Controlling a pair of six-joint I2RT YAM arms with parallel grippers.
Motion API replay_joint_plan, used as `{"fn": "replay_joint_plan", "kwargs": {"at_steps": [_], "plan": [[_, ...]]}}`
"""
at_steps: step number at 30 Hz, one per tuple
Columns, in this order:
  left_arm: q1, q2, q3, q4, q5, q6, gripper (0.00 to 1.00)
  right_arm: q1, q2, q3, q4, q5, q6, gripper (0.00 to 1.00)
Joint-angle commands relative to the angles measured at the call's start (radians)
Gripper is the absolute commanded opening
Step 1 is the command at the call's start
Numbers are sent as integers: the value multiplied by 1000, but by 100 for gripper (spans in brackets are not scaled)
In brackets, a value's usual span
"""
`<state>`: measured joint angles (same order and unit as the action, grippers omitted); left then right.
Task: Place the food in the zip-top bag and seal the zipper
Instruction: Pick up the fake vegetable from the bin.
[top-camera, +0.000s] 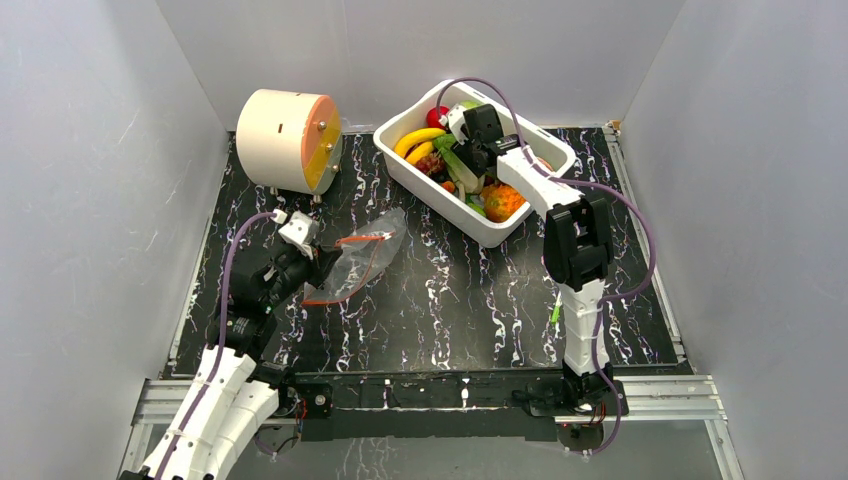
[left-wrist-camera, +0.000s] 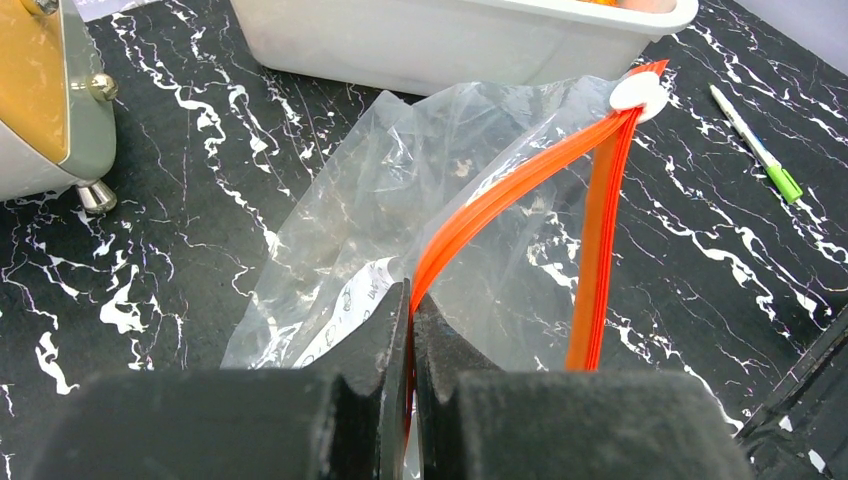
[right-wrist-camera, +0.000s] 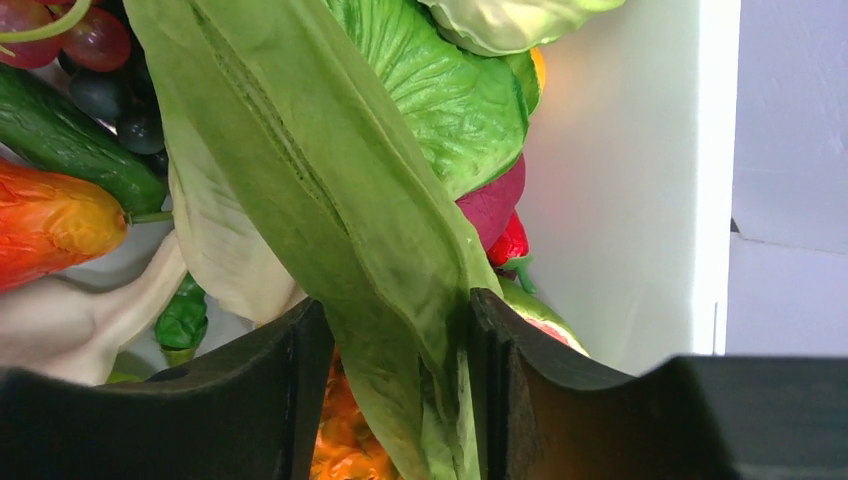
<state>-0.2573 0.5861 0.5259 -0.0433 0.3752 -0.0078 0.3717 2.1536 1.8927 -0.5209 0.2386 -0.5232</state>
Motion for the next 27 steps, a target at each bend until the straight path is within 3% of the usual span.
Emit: {"fn": "replay_joint_plan", "kwargs": {"at_steps": [1, 9, 16, 27], "plan": [[-2, -11, 14, 2, -12, 11, 0, 8, -36, 19, 63, 36, 6, 42], [-2, 14, 25, -8, -44, -6, 0, 45, -144, -20, 114, 69, 68, 30], [-2, 7, 20, 31, -141, -76, 0, 64, -201, 3, 10, 156, 163, 20], [-3, 113, 88, 145, -229, -155, 0, 147, -334, 39, -236, 131, 533, 17]]}}
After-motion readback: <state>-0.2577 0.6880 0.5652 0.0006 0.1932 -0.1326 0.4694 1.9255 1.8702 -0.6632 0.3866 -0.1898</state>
